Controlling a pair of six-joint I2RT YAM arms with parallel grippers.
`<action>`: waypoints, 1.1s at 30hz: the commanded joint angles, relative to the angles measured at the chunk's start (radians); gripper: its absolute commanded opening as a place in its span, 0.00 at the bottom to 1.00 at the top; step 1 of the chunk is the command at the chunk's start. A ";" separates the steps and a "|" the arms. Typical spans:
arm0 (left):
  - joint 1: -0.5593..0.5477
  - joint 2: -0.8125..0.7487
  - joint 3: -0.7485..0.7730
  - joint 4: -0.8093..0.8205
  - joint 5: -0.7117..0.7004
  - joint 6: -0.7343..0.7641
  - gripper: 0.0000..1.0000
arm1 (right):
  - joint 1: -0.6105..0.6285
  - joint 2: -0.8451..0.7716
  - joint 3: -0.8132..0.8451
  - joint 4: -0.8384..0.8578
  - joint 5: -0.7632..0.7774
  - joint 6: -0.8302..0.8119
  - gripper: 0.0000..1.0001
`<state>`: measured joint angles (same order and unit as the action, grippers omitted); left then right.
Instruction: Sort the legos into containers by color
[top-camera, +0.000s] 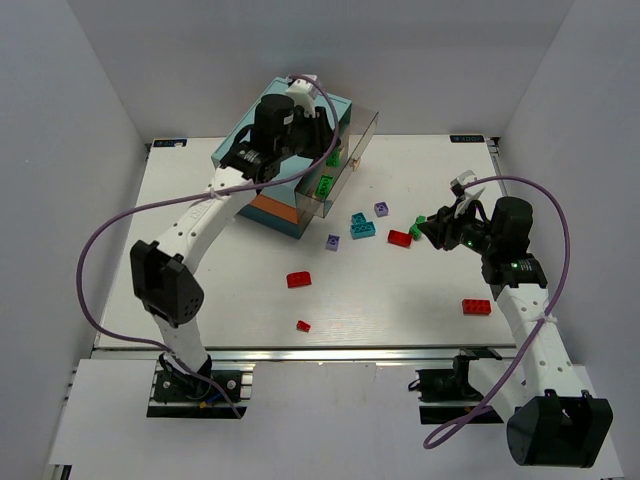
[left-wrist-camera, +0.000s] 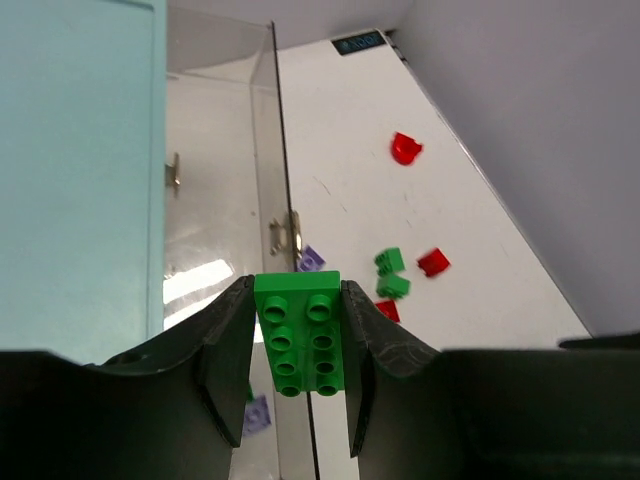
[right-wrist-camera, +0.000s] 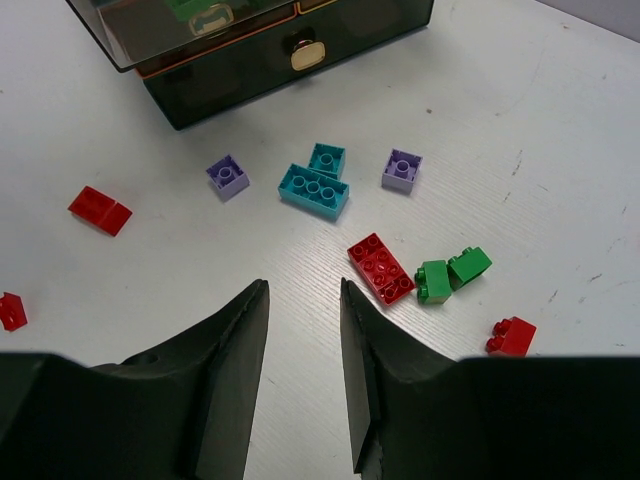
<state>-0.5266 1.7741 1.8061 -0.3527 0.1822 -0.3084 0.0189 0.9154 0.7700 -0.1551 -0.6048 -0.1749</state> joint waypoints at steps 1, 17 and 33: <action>-0.021 0.018 0.107 -0.035 -0.125 0.063 0.08 | -0.007 0.000 -0.003 0.040 -0.001 -0.018 0.41; -0.030 0.113 0.147 -0.098 -0.237 0.118 0.62 | -0.008 0.008 -0.005 0.040 -0.013 -0.021 0.44; -0.018 -0.483 -0.476 0.151 -0.011 0.089 0.12 | -0.033 0.132 0.018 0.038 0.223 -0.095 0.35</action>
<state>-0.5514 1.5658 1.5162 -0.3408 0.0551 -0.2043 -0.0196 0.9836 0.7700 -0.1516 -0.4973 -0.2256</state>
